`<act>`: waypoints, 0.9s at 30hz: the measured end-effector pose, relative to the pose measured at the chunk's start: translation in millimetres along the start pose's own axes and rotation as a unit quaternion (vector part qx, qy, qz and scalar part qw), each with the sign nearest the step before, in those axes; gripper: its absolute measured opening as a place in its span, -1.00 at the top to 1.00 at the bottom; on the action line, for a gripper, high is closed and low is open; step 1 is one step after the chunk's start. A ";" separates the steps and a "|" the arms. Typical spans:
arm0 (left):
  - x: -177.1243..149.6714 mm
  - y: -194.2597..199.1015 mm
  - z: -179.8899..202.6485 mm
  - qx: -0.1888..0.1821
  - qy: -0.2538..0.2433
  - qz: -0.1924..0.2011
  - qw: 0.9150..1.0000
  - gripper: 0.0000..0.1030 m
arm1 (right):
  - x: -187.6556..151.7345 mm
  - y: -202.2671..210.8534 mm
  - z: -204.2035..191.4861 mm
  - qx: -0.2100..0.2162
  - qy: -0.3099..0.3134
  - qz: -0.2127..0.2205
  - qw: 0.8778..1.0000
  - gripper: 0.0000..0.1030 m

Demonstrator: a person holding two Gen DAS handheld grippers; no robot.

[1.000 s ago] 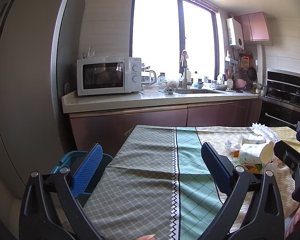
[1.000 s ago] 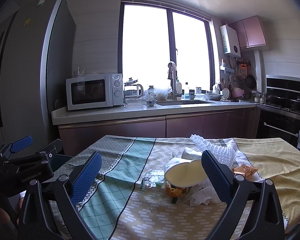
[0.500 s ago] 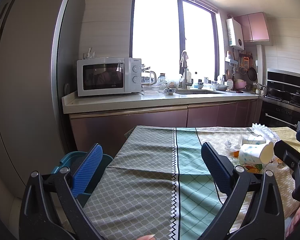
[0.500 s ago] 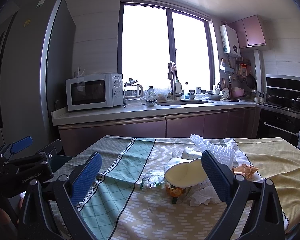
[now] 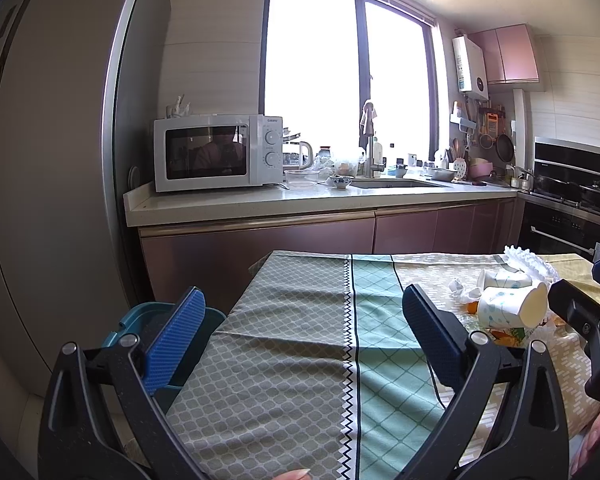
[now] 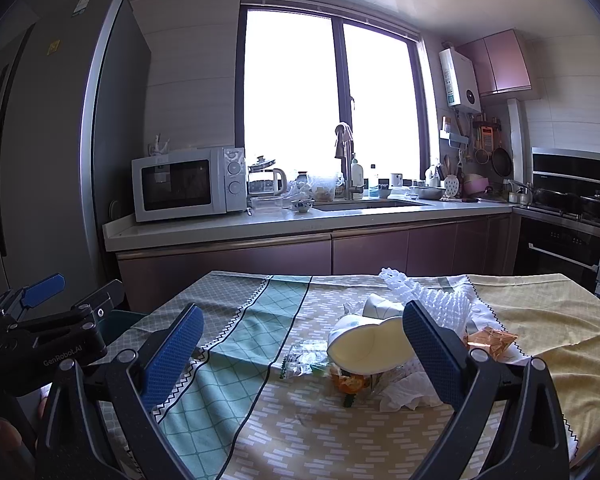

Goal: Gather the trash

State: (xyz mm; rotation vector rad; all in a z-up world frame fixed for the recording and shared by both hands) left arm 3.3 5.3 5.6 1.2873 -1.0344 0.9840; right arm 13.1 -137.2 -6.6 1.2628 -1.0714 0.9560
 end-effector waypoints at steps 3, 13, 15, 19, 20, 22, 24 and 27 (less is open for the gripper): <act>-0.2 -0.1 0.1 0.000 0.000 0.000 1.000 -0.89 | 0.1 0.2 0.4 0.000 0.000 0.000 1.000 -0.87; -0.7 -0.4 0.4 0.000 0.000 0.001 1.000 -0.89 | 0.2 0.0 0.7 0.002 -0.001 0.000 1.000 -0.87; -0.3 -0.1 1.0 -0.001 0.000 0.000 1.000 -0.89 | 0.3 -0.2 0.5 0.002 0.000 0.000 1.000 -0.87; 0.1 -0.6 2.8 -0.001 0.000 -0.001 1.000 -0.89 | 0.4 -0.7 0.5 0.003 -0.001 0.000 1.000 -0.87; 0.6 0.1 2.8 -0.001 0.000 -0.001 1.000 -0.89 | 0.6 -0.8 0.5 0.003 -0.001 0.001 1.000 -0.87; 0.3 -1.3 3.1 -0.001 0.000 -0.002 1.000 -0.89 | 0.7 -0.8 0.6 0.004 -0.001 0.000 1.000 -0.87; 0.2 -1.4 3.2 -0.001 0.000 -0.002 1.000 -0.89 | 0.6 -0.9 0.3 0.003 -0.001 0.000 1.000 -0.87; 0.3 -1.1 3.2 -0.002 0.000 -0.002 1.000 -0.89 | 0.4 -1.3 0.5 0.003 -0.001 0.000 1.000 -0.87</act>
Point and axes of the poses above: each gripper's, at about its wrist camera, not at the fingertips, and y roughly against the way its jaws point, z to its right, x to its top, the point moved 2 cm from there along -y, roughly the way its jaws point, and after that the axes turned 3 degrees about -x, right-handed, at the moved point
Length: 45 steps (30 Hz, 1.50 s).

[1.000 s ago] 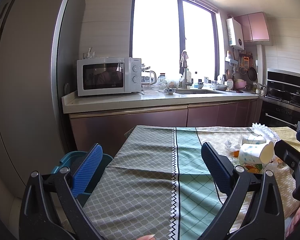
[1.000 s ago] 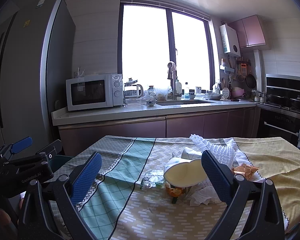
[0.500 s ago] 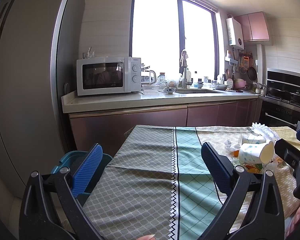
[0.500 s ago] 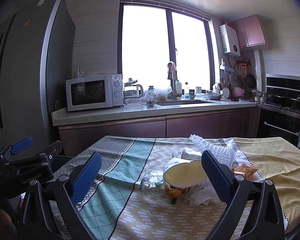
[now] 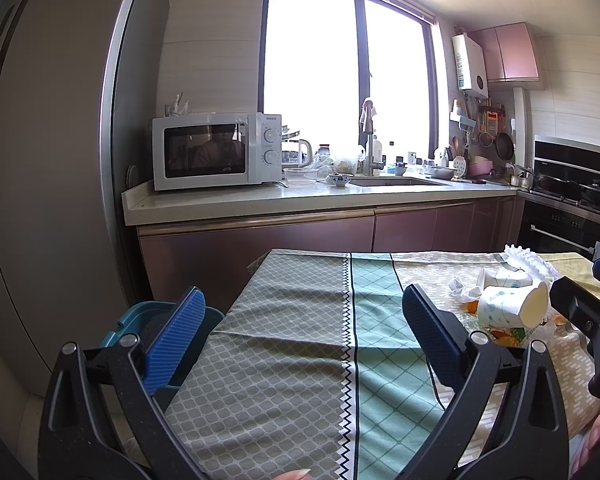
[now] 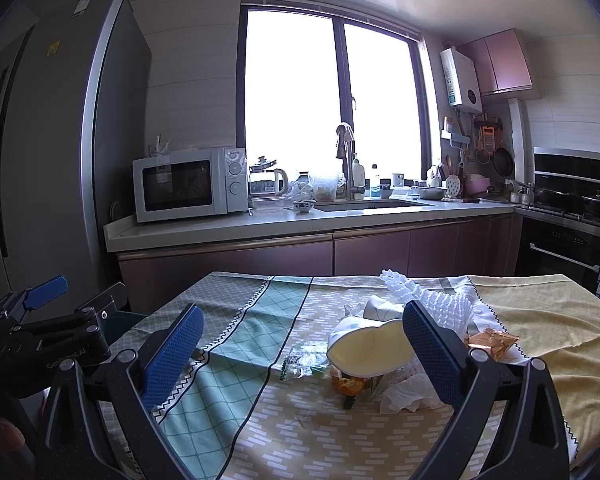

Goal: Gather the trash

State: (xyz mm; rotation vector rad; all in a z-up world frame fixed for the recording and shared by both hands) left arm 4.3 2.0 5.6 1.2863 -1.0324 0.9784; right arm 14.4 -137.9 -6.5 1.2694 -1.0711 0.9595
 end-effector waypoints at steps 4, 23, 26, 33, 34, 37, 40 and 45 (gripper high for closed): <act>-0.3 -0.2 0.1 0.000 -0.001 0.000 1.000 -0.89 | 0.6 0.1 0.7 0.001 0.000 -0.001 1.000 -0.87; -10.2 -16.9 5.9 -0.005 -0.002 -0.014 1.000 -0.89 | -2.0 -4.5 7.2 0.010 -0.007 -0.011 1.000 -0.87; -12.4 -20.5 8.2 -0.009 -0.001 -0.020 1.000 -0.89 | -4.4 -7.0 14.9 0.007 -0.014 -0.017 1.000 -0.87; -18.3 -34.4 22.6 -0.046 -0.008 -0.043 0.998 -0.89 | -13.3 -16.7 43.2 -0.008 -0.035 -0.042 0.998 -0.87; -19.2 -36.7 26.8 -0.053 -0.012 -0.046 0.997 -0.89 | -14.8 -18.6 48.6 -0.009 -0.042 -0.046 0.998 -0.87; -21.2 -44.4 41.6 -0.080 -0.025 -0.058 0.995 -0.89 | -19.0 -24.4 63.6 -0.019 -0.052 -0.057 0.997 -0.87; -21.7 -49.0 60.3 -0.118 -0.041 -0.065 0.990 -0.89 | -21.8 -30.2 81.5 -0.031 -0.064 -0.065 0.995 -0.87; -20.2 -63.6 100.1 -0.197 -0.064 -0.088 0.974 -0.80 | -16.6 -44.2 112.3 -0.029 -0.090 -0.077 0.993 -0.87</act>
Point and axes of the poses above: each gripper's, at about its wrist camera, not at the fingertips, and y roughly against the way its jaws point, z to its right, x to its top, the point moved 2 cm from there along -y, roughly the way its jaws point, and after that the axes turned 3 degrees about -x, right-handed, at the moved point
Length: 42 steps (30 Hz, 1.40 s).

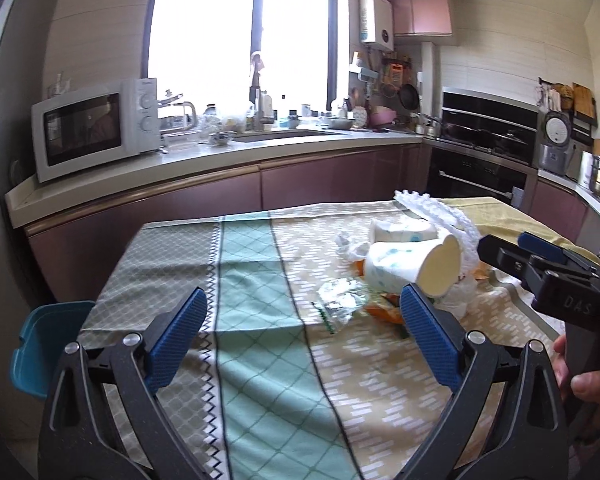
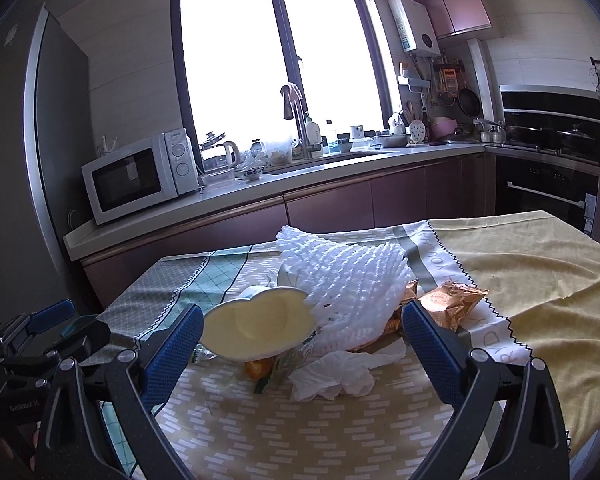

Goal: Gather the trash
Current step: 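Grasp the white paper cup with the left tool while the right tool grasps the white foam net, then carry the cup and foam net to the teal bin and release both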

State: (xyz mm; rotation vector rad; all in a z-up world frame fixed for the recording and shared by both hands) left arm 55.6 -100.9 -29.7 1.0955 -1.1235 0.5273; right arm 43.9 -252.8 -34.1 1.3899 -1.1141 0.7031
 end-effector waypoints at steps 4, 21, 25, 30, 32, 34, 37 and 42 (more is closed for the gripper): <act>6.0 -25.6 23.3 -0.049 -0.010 -0.020 0.999 -0.67 | 10.0 -12.2 16.1 0.011 -0.017 -0.009 1.000 -0.85; 3.3 -108.9 40.8 -0.128 0.027 -0.116 0.985 0.79 | 7.7 -56.9 40.6 0.086 -0.071 -0.091 0.990 0.09; 3.0 -111.7 29.8 -0.128 0.045 -0.115 0.984 0.86 | 5.4 -54.1 43.6 0.094 -0.077 -0.089 0.989 0.57; 9.2 -96.2 14.0 -0.125 0.059 -0.096 0.986 0.86 | 15.5 -38.0 44.5 0.087 -0.065 -0.057 0.992 0.75; 13.8 -84.6 6.9 -0.121 0.066 -0.084 0.987 0.86 | 23.2 -28.2 41.3 0.082 -0.055 -0.043 0.994 0.76; 18.5 -71.7 -3.7 -0.118 0.074 -0.072 0.988 0.86 | 30.0 -20.4 38.0 0.088 -0.048 -0.035 0.994 0.76; 23.9 -49.0 -23.5 -0.104 0.085 -0.055 0.989 0.86 | 37.5 -11.7 24.6 0.107 -0.035 -0.032 0.993 0.76; 28.8 -5.9 -73.6 -0.055 0.101 -0.030 0.993 0.86 | 39.9 -6.9 -24.9 0.166 0.002 -0.046 0.985 0.76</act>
Point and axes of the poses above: each gripper's, at about its wrist camera, not at the fingertips, and y roughly against the way its jaws point, z to its right, x to its top, the point moved 2 cm from there along -y, roughly the way its jaws point, and after that the axes turned 3 degrees about -x, right-handed, at the moved point
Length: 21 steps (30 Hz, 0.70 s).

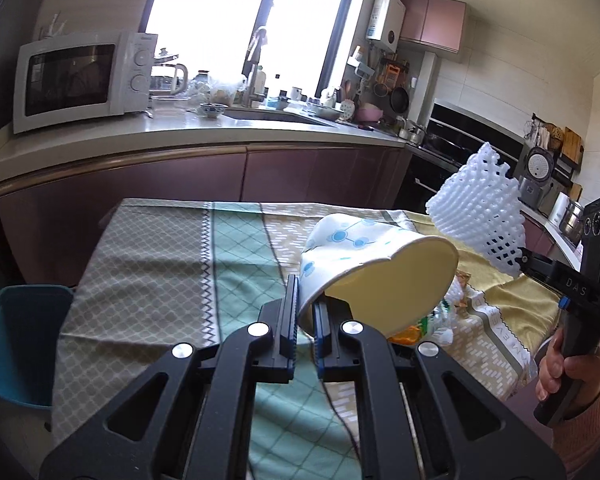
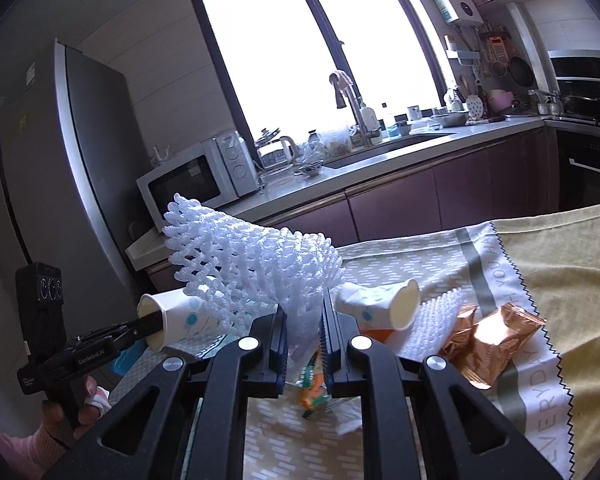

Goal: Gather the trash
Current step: 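Carry the cup and foam net to the teal bin and release both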

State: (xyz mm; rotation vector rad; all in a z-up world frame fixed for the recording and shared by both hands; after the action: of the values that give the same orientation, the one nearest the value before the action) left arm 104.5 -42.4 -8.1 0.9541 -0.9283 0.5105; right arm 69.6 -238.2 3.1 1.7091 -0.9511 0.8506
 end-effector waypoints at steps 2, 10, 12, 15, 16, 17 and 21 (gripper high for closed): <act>1.4 18.7 -24.8 0.027 0.008 0.008 1.000 0.86 | -1.0 -11.0 -26.7 0.032 0.017 -0.013 0.999 0.76; -4.7 83.6 -144.2 0.162 0.057 0.024 0.985 0.86 | -15.1 -77.9 -136.3 0.156 0.083 -0.092 0.980 0.76; -8.5 96.0 -171.1 0.191 0.068 0.022 0.979 0.86 | -19.0 -97.9 -160.3 0.183 0.088 -0.113 0.973 0.76; -17.1 107.7 -209.0 0.226 0.083 0.013 0.970 0.86 | -24.1 -129.2 -195.3 0.216 0.090 -0.145 0.961 0.76; -21.8 110.2 -220.4 0.236 0.088 0.009 0.968 0.86 | -26.1 -139.5 -205.9 0.224 0.091 -0.155 0.958 0.76; -24.8 112.3 -231.5 0.242 0.095 0.005 0.966 0.86 | -28.4 -149.1 -215.5 0.230 0.093 -0.165 0.955 0.76; -37.9 112.4 -268.9 0.254 0.120 -0.013 0.960 0.86 | -37.5 -187.1 -247.3 0.246 0.097 -0.208 0.942 0.75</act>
State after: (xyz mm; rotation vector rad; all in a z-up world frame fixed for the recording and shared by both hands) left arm 120.9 247.0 -56.6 1.3293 -0.5689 0.8479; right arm 190.5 47.5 -33.8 2.0994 -0.2266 0.9958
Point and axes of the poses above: each gripper's, at about its wrist camera, not at the fingertips, and y roughly against the way its jaws point, z to its right, x to its top, the point moved 2 cm from there along -y, roughly the way its jaws point, and after that the axes turned 3 degrees about -x, right-handed, at the moved point
